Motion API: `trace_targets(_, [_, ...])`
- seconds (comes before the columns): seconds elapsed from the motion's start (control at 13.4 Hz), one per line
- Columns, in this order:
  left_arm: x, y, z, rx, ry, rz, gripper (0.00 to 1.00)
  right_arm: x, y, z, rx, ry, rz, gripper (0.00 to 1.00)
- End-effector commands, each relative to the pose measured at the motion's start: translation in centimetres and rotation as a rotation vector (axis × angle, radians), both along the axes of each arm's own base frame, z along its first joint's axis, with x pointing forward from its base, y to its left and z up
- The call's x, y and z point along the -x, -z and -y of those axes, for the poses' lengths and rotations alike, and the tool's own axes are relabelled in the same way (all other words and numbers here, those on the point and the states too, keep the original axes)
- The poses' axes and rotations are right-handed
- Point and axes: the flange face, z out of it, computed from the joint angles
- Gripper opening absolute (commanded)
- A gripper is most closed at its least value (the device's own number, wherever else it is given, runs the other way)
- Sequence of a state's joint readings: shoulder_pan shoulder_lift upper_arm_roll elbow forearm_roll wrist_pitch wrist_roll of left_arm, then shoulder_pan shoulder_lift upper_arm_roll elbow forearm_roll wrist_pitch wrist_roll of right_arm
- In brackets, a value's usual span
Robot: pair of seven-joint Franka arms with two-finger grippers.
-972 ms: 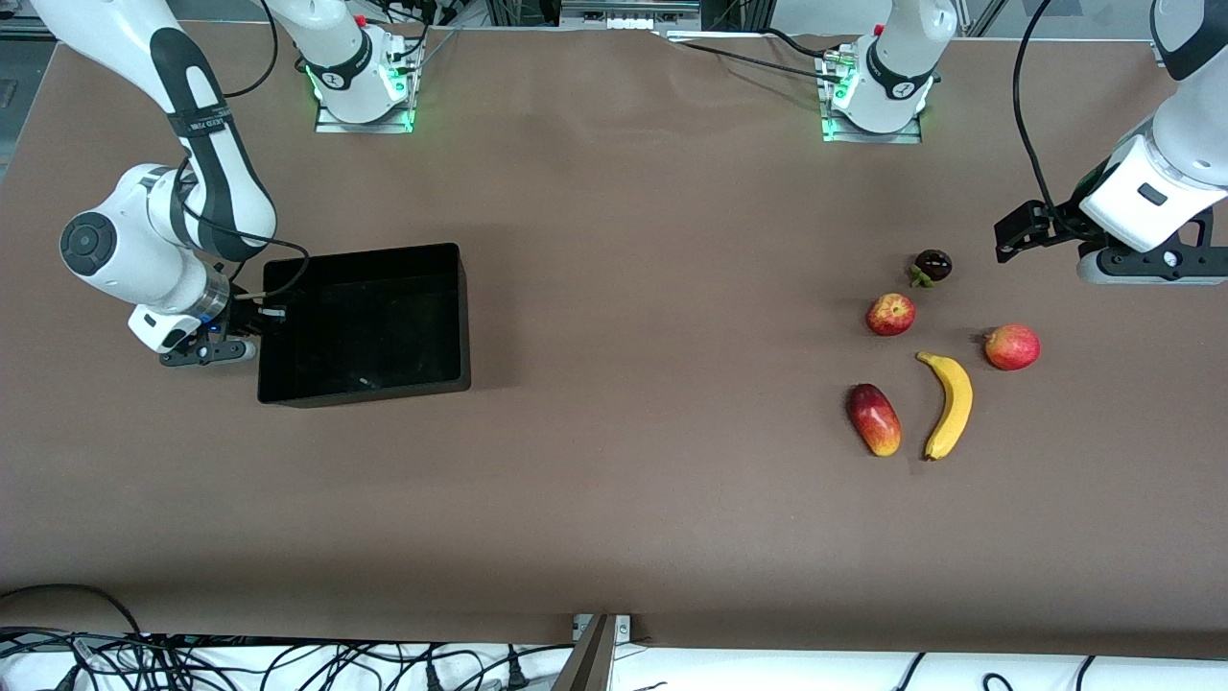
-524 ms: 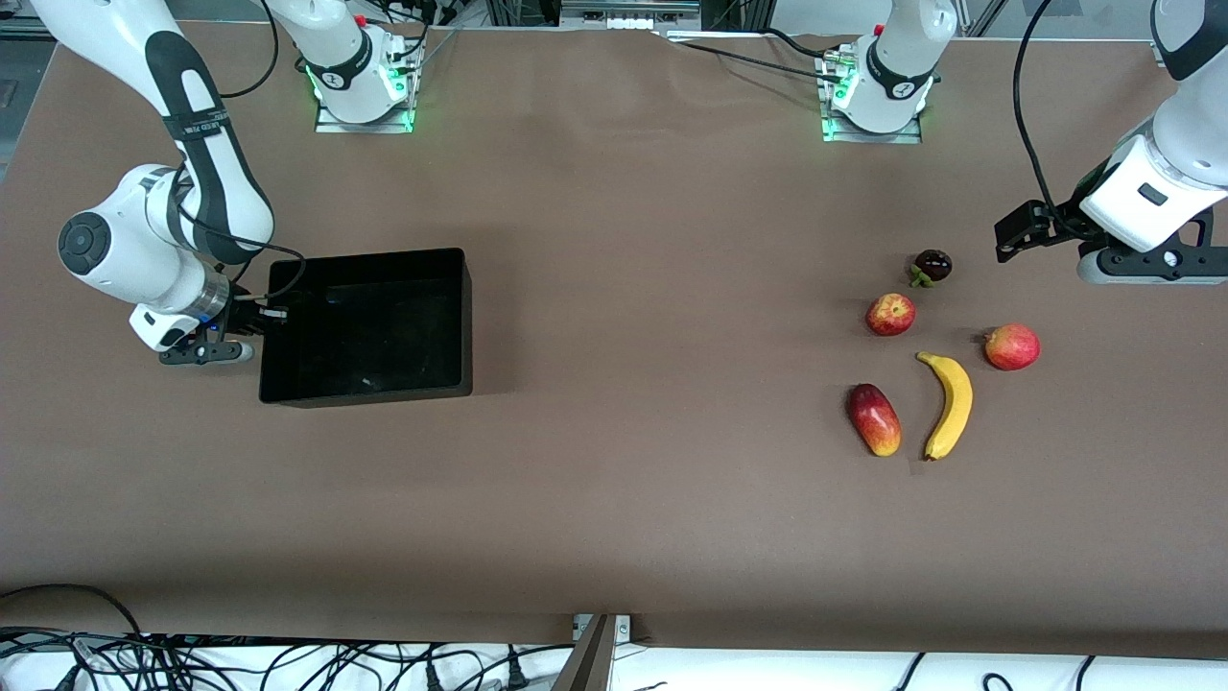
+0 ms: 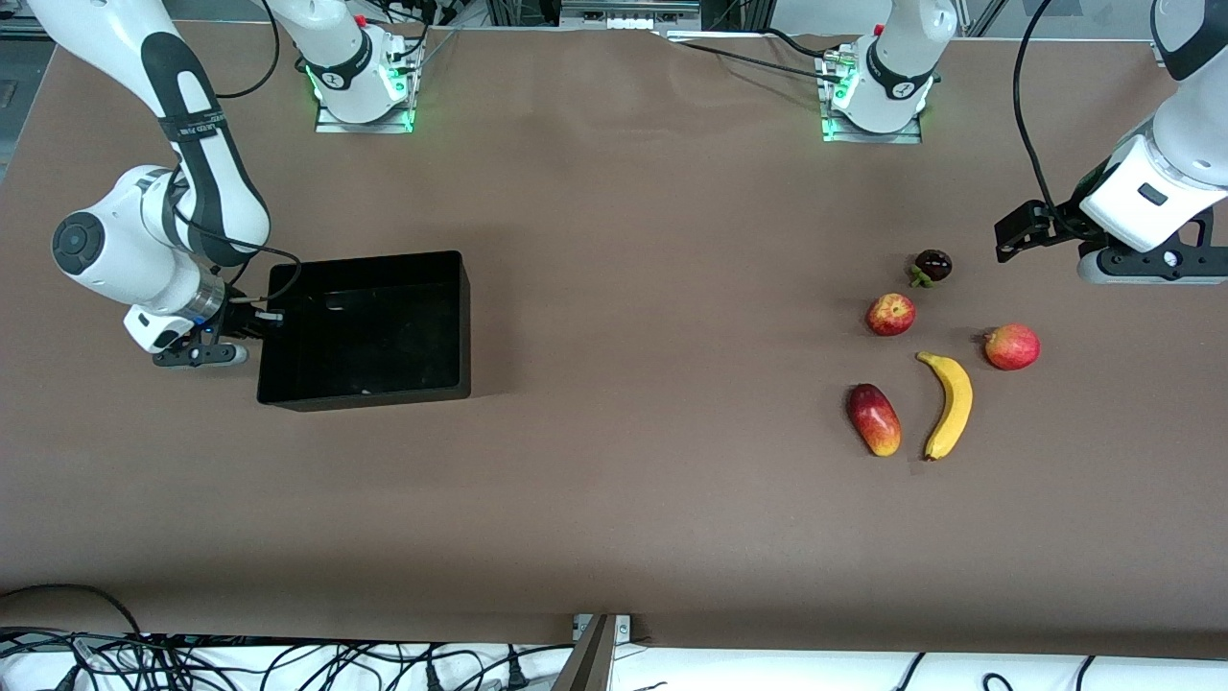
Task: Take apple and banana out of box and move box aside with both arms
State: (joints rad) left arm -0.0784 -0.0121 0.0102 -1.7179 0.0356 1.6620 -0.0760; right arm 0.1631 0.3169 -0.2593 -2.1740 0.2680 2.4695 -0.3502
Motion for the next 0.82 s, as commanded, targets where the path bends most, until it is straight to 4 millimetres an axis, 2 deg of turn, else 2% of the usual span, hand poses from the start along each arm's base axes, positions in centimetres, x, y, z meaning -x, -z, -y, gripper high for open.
trace_targets(0.0, [0.3,-0.6,0.6,0.013,0.026,-0.005,1.00,-2.0,-3.1,0.0,-0.028,-0.013,0.035,1.00])
trace_targets(0.22, [0.4,-0.7,1.3,0.007,0.039,-0.002,1.00,-4.6,-8.2,-0.7,-0.050,-0.049,0.002,1.00])
trace_targets(0.37, [0.4,-0.7,1.3,0.007,0.040,-0.002,1.00,-6.2,-13.6,-1.6,0.001,-0.019,-0.038,1.00])
trace_targets(0.45, [0.5,-0.9,1.3,0.007,0.040,-0.002,1.00,-6.2,-15.9,-2.2,0.012,0.000,-0.059,1.00])
trace_targets(0.52, [0.5,-0.8,1.2,0.008,0.038,-0.003,1.00,-5.9,-18.5,-3.8,0.015,-0.004,-0.077,1.00])
trace_targets(0.75, [0.5,-0.8,1.0,0.007,0.035,-0.005,1.00,-3.5,-26.4,-6.1,0.052,-0.006,-0.096,1.00])
